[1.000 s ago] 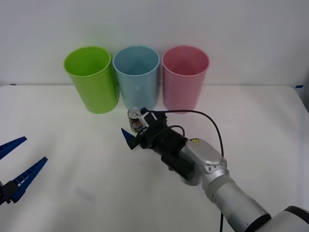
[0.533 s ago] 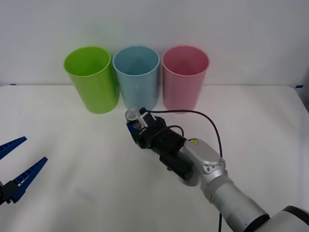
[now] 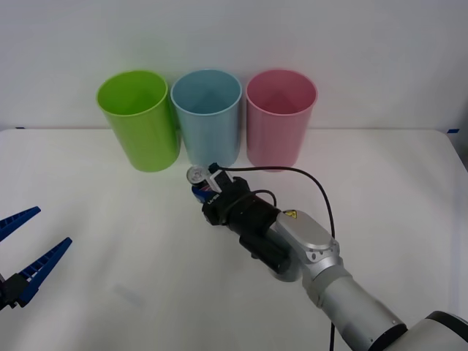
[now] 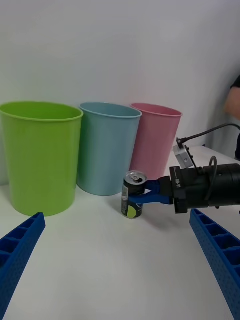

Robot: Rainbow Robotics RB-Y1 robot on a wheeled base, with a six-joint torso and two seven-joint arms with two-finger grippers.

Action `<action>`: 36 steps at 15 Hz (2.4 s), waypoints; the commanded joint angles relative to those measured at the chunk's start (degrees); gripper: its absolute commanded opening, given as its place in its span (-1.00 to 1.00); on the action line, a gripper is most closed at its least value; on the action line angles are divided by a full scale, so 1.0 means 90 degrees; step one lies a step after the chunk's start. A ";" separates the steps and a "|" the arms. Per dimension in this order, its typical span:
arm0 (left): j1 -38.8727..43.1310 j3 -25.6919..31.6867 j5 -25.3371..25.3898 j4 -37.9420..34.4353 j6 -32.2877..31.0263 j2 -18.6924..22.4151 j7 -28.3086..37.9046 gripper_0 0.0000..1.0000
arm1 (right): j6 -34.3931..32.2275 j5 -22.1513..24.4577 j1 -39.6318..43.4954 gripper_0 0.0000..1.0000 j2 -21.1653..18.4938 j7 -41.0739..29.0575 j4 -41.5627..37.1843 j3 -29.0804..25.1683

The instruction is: Grasp the object on the table and drop it into the matching bin: aluminum can to the light blue bin, PET bottle to the pink bin.

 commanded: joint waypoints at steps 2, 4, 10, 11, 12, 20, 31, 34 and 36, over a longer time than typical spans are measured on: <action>0.0000 0.0000 0.0000 0.0000 0.0000 0.0000 0.0000 1.00 | -0.0014 0.0000 0.0010 -1.00 -0.0008 -0.0030 -0.0061 0.0010; 0.0000 0.0000 0.0000 0.0000 0.0000 0.0000 0.0000 1.00 | -0.0072 -0.0058 0.0039 -1.00 -0.0018 -0.0049 -0.0159 0.0039; 0.0000 0.0000 0.0000 0.0000 0.0000 0.0000 0.0000 1.00 | 0.0152 -0.0527 0.0654 -1.00 -0.0663 -0.0283 -0.1536 0.0664; 0.0000 0.0000 0.0000 0.0000 0.0000 0.0000 0.0000 1.00 | 0.0250 -0.0596 0.0752 -1.00 -0.0789 -0.0342 -0.1790 0.0782; 0.0000 0.0000 0.0000 0.0000 0.0000 0.0000 0.0000 1.00 | 0.0347 -0.0683 0.0869 -1.00 -0.0946 -0.0401 -0.2102 0.0899; 0.0000 0.0000 0.0000 0.0000 0.0000 0.0000 0.0000 1.00 | 0.0562 -0.0723 0.1738 -1.00 -0.1961 -0.1748 -0.4348 0.1084; 0.0000 0.0000 0.0000 0.0000 0.0000 0.0000 0.0000 1.00 | 0.0758 -0.0586 0.1592 -1.00 -0.2196 -0.2901 -0.5794 0.0782; 0.0000 0.0000 0.0000 0.0000 0.0000 0.0000 0.0000 1.00 | 0.1002 -0.0586 0.1143 -1.00 -0.2245 -0.3028 -0.5784 0.0772; 0.0000 0.0000 0.0000 0.0000 0.0000 0.0000 0.0000 1.00 | 0.1148 -0.0586 0.0820 -1.00 -0.2264 -0.3076 -0.5677 0.0791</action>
